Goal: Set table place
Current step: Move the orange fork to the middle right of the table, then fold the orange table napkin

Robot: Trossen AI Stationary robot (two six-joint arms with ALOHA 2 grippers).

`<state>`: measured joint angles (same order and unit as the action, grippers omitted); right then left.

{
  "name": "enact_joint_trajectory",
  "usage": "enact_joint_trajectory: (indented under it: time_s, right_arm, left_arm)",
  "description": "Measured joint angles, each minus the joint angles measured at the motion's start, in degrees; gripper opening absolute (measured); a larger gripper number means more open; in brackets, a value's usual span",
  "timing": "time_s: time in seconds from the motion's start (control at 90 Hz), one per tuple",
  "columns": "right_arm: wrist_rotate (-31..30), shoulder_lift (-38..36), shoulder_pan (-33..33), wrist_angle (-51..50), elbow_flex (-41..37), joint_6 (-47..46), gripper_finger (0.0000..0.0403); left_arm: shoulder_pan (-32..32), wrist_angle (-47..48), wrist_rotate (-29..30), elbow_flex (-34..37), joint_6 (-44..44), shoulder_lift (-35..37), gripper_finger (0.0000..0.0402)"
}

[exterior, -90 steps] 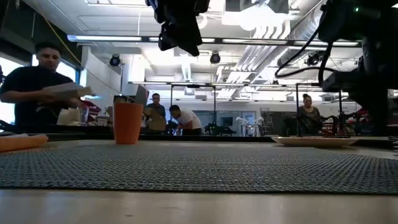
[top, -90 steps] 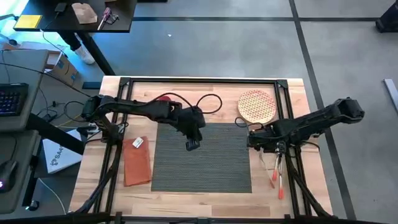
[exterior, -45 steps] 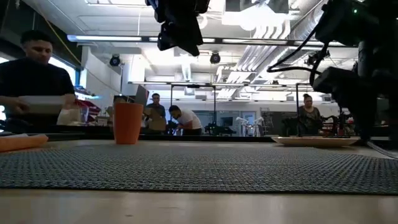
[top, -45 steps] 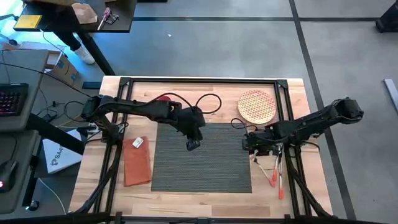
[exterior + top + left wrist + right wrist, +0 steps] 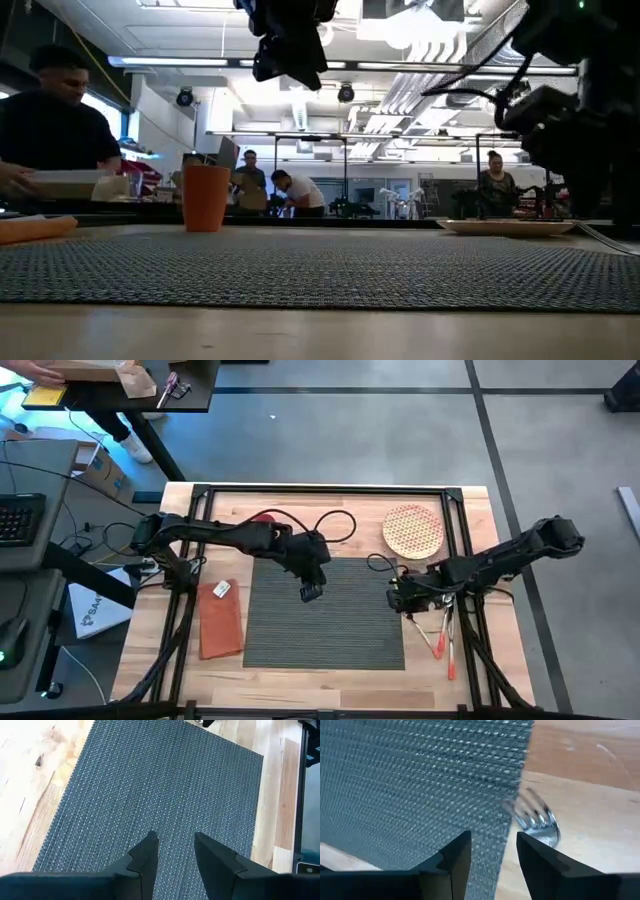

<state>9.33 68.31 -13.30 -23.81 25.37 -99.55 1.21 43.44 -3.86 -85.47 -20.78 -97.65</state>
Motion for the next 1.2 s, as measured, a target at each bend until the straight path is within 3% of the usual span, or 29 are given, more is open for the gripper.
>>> enact_joint_trajectory:
  time_s: [0.133, 0.3, 0.522, 0.778, 0.967, 1.078, 1.2]
  right_arm:
    - [-3.2, -0.1, 0.0, -3.7, 0.0, -3.6, 0.0106]
    - [-8.5, -0.2, 0.0, -4.2, 4.6, -0.5, 0.0088]
    - [-13.7, -0.2, 0.0, -4.1, 10.6, 7.7, 0.0088]
    - [-16.7, -0.2, 0.2, -4.2, 11.7, 12.9, 0.0087]
    - [-17.7, -0.2, 0.2, -4.2, 11.3, 16.4, 0.0087]
    - [-18.0, -0.2, 0.2, -4.2, 11.3, 18.5, 0.0087]
    - [-18.0, -0.2, 0.2, -4.2, 11.3, 19.9, 0.0087]
  left_arm:
    - [0.0, 0.0, 0.0, 0.0, -0.2, 0.0, 0.0113]
    - [0.3, 1.4, 0.0, 0.0, -3.1, 0.1, 0.0113]
    - [1.3, 19.7, 0.9, 1.6, -15.7, 3.5, 0.0113]
    - [2.2, 25.5, -7.6, 23.5, -32.4, 16.7, 0.0123]
    - [2.2, 25.1, -6.6, 39.0, -43.1, 24.2, 0.0137]
    - [2.2, 17.6, -8.2, 47.0, -46.2, 24.1, 0.0128]
    - [2.9, 0.0, -11.1, 52.9, -49.7, 23.0, 0.0108]
